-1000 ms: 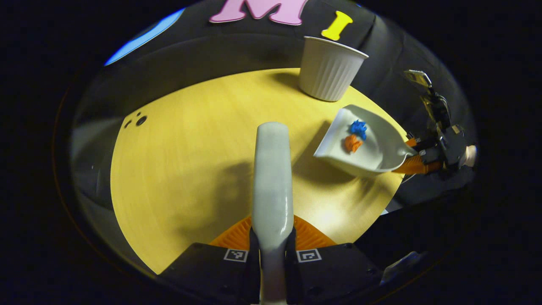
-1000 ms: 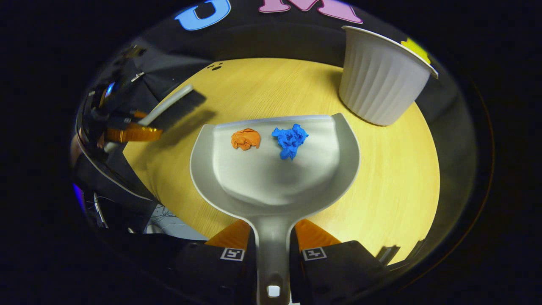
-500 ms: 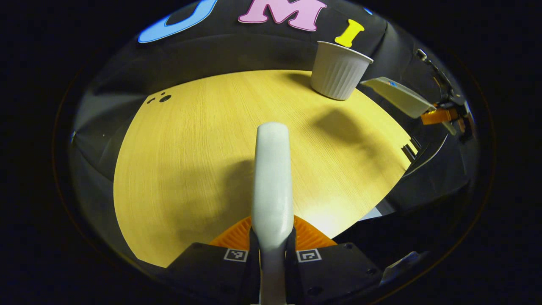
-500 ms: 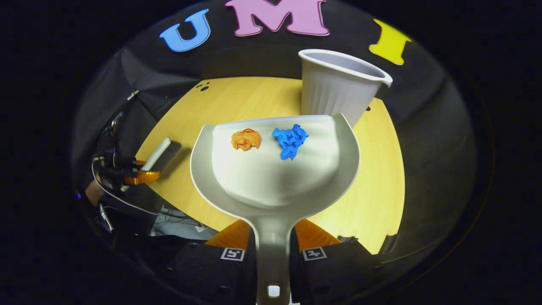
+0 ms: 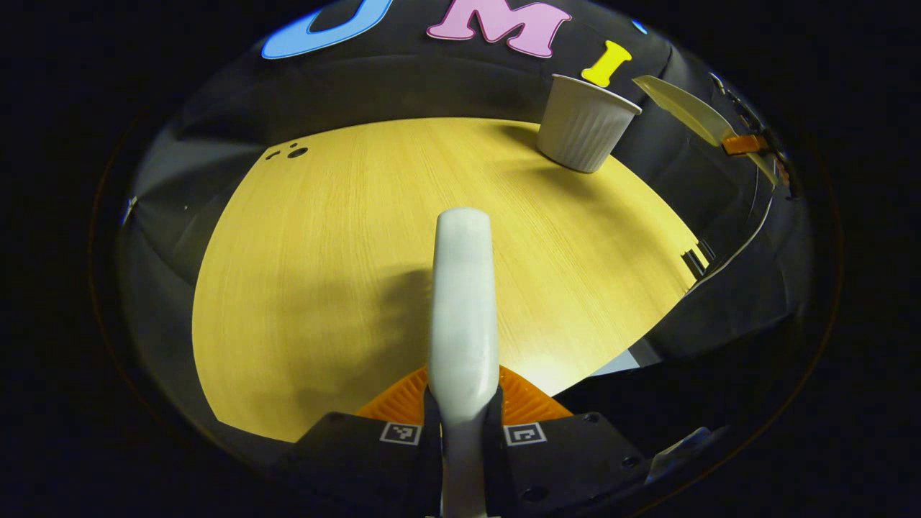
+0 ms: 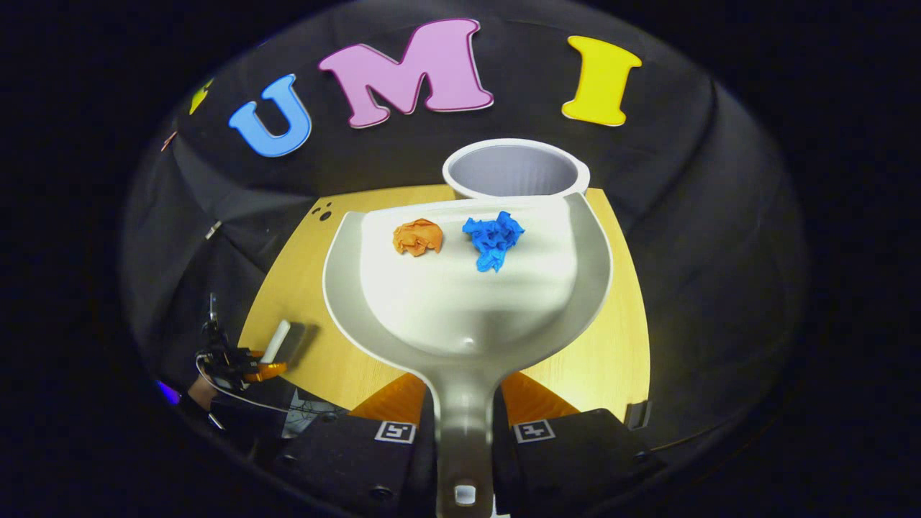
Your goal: Pick up the small broom and dustpan from the desktop, sweep the trash into the dustpan with the broom, and then empty the trash into the garbage bin.
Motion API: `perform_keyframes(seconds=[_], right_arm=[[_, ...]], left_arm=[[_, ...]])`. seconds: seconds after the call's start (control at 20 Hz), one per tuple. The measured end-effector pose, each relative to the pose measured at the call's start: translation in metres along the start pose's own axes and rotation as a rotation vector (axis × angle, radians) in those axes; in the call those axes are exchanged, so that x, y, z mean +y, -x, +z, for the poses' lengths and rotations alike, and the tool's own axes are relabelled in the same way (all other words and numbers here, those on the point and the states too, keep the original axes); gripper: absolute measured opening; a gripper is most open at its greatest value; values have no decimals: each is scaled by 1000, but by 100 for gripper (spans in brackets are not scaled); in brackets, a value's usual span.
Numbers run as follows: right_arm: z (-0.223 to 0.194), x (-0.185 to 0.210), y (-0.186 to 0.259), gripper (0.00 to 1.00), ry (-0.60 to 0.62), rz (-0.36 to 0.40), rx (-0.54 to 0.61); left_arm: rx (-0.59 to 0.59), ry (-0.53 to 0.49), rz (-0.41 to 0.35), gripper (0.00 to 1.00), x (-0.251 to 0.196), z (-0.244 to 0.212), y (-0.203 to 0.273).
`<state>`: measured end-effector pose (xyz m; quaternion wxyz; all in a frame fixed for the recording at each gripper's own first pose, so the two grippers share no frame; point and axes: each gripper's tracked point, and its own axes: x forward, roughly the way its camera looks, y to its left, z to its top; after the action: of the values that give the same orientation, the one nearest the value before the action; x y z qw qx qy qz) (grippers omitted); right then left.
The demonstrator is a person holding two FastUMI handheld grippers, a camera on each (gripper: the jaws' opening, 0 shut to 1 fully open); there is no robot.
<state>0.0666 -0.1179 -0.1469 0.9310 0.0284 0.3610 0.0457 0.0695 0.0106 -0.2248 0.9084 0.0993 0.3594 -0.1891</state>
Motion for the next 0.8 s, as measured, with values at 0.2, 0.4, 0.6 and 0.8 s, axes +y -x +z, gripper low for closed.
perform_keyframes(seconds=[0.2, 0.4, 0.6, 0.8], right_arm=[[42, -30, 1, 34, 89, -88, -26], [90, -55, -21, 34, 86, -131, -45], [127, -85, -57, 34, 127, -214, -38], [144, -103, -92, 34, 199, -292, -8]], left_arm=[[-7, 62, -19, 28, 6, 3, 12], [-23, 85, 0, 27, 14, 14, 22], [-36, 105, 27, 28, 22, 25, 25], [-40, 137, 45, 26, 29, 28, 27]])
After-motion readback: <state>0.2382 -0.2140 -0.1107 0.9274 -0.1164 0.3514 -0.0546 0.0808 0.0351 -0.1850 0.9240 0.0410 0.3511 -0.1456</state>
